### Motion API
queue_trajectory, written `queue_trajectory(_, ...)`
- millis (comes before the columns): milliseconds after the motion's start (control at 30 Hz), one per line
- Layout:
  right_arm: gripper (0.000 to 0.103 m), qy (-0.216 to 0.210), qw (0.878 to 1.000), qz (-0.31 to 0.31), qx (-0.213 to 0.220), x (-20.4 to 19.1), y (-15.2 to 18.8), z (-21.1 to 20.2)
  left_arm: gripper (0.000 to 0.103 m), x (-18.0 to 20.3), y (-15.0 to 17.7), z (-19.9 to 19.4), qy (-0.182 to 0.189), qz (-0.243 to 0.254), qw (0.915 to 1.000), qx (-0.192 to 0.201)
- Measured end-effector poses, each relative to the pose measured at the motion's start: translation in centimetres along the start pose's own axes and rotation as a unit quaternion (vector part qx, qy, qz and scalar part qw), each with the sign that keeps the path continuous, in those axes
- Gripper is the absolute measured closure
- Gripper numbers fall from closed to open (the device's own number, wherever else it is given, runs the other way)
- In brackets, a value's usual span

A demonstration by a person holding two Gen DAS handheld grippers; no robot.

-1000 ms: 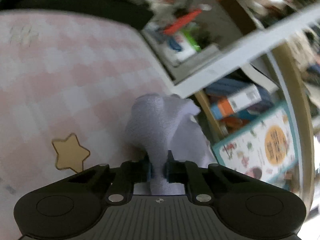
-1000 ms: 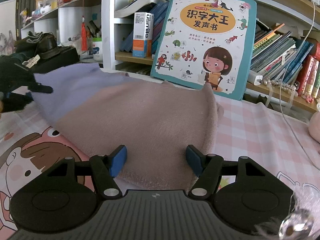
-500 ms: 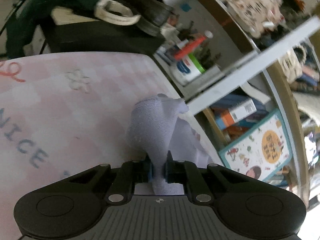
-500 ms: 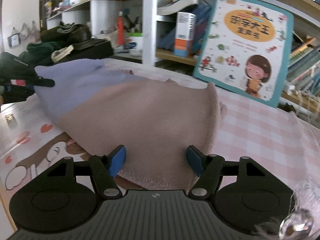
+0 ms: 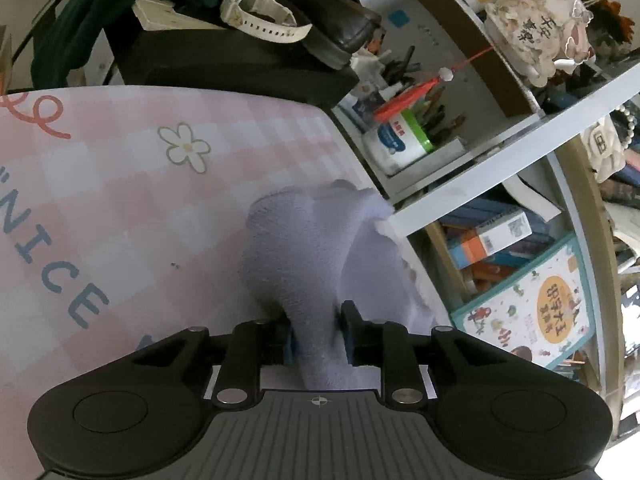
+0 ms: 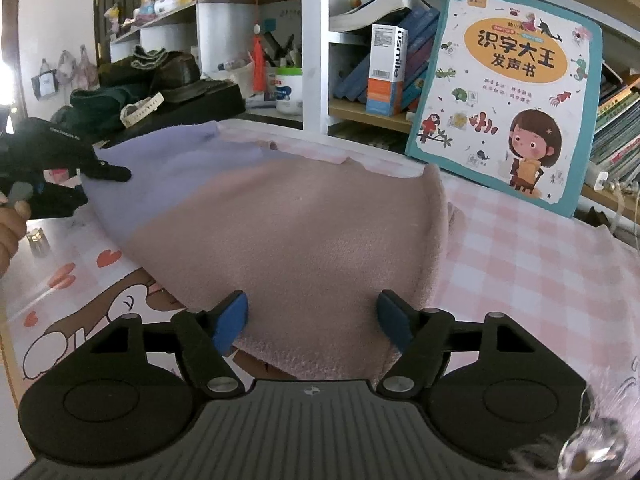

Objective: Fold clothes
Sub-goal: 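Lift the lavender end and fold it over the beige part with the left tool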

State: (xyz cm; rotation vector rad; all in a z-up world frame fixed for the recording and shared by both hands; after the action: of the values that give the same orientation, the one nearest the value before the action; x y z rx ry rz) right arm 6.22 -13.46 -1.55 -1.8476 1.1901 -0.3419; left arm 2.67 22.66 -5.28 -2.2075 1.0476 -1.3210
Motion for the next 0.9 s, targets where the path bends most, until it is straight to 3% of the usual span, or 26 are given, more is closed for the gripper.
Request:
queue_trajectory(367,0.035,-0.02,0.999,0.036,0.004,2.8,-2.2,-0.3,0.083,-0.1,0.0,0.0,0.002,0.012,0.9999,0.003)
queue_trajectory(633,0.067,-0.012,0.999,0.05,0.001,5.4,-3.3,0.8,0.083,-0.6,0.0,0.1,0.015,-0.006,0.9999,0.004)
queue_trajectory(900,0.07,-0.04,0.994,0.101,0.009,7.2,-2.3,1.2,0.088,-0.1,0.3,0.0,0.011,0.011,0.9998,0.013)
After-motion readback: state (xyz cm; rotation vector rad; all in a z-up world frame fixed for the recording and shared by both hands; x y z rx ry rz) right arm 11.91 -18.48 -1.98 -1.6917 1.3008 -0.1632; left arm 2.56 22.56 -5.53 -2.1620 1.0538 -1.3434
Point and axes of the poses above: each gripper's, at about its wrist camera, not at the fingertips, and z roughly the way its jaws point, x to its right, y to its underside, the point moved 2 cm from there along z, roughly the way its jaws point, and after that the axes turned 14 degrees about z, right-handed, at the moved point
